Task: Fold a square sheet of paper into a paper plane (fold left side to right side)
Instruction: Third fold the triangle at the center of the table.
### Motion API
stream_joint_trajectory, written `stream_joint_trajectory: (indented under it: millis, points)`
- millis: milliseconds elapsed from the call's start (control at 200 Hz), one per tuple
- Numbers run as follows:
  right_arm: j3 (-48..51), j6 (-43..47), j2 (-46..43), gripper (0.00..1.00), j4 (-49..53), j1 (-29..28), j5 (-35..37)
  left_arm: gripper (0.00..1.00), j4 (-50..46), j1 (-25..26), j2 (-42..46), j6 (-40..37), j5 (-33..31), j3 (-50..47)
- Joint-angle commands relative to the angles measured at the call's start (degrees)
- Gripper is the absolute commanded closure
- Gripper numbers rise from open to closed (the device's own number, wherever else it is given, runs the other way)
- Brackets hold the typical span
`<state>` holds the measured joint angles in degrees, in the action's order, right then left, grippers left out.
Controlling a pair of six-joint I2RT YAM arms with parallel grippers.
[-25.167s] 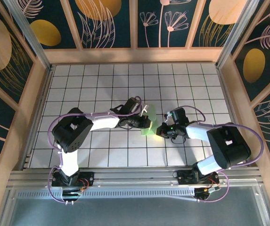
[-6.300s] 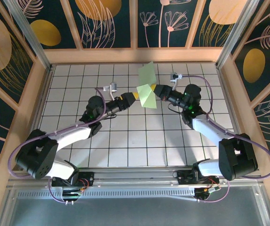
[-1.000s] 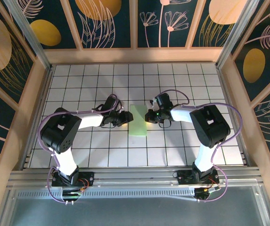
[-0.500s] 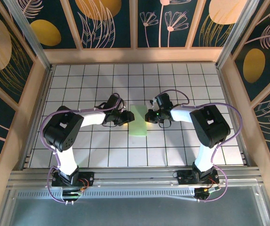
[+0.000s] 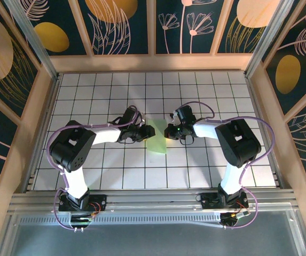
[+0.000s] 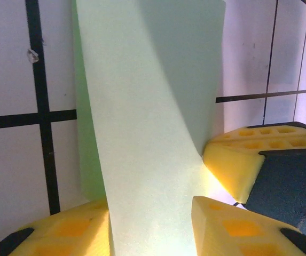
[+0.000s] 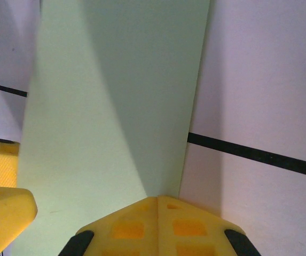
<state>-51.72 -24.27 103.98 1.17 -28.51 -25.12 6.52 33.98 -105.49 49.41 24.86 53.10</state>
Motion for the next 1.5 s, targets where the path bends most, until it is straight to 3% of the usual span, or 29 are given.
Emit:
stream_joint_trajectory:
  millis: [0,135,265,465,606,761,901,1186,1311,1496]
  points:
    - [-0.1,1.3,0.6,1.0,3.2,-0.1,3.9,0.6,1.1,0.1,1.1,1.1,-0.6,-1.0]
    - [-0.2,1.3,0.6,1.0,3.3,-0.1,3.9,0.58,1.4,0.1,0.9,1.2,-1.5,-0.9]
    - [-0.2,1.5,0.3,1.0,3.4,-0.1,4.2,0.63,1.1,0.1,0.4,1.2,-1.8,-0.4]
    - [-0.1,2.2,-1.8,1.0,1.4,0.0,4.3,0.87,1.9,0.1,1.4,2.0,-1.9,-1.7]
    - [-0.2,4.3,-5.1,0.83,-0.4,0.0,4.6,1.0,2.7,0.1,3.1,3.1,-2.3,-2.8]
    - [3.4,8.4,-12.6,0.63,-3.5,-0.5,7.6,1.0,5.1,0.1,5.4,6.3,-2.0,-4.6]
    - [10.5,13.2,-23.0,0.52,-8.1,-2.5,10.4,1.0,7.1,0.1,7.0,10.3,-3.0,-6.6]
    - [24.5,26.7,-36.6,0.36,-19.4,-18.2,21.7,1.0,7.6,0.2,7.0,12.6,-2.1,-7.1]
    - [28.5,33.1,-36.9,0.33,-25.4,-24.8,25.8,1.0,7.2,0.2,7.0,12.3,-2.1,-6.9]
    - [29.5,39.0,-31.8,0.31,-28.8,-29.8,32.0,1.0,6.9,0.3,7.0,12.1,-1.8,-6.6]
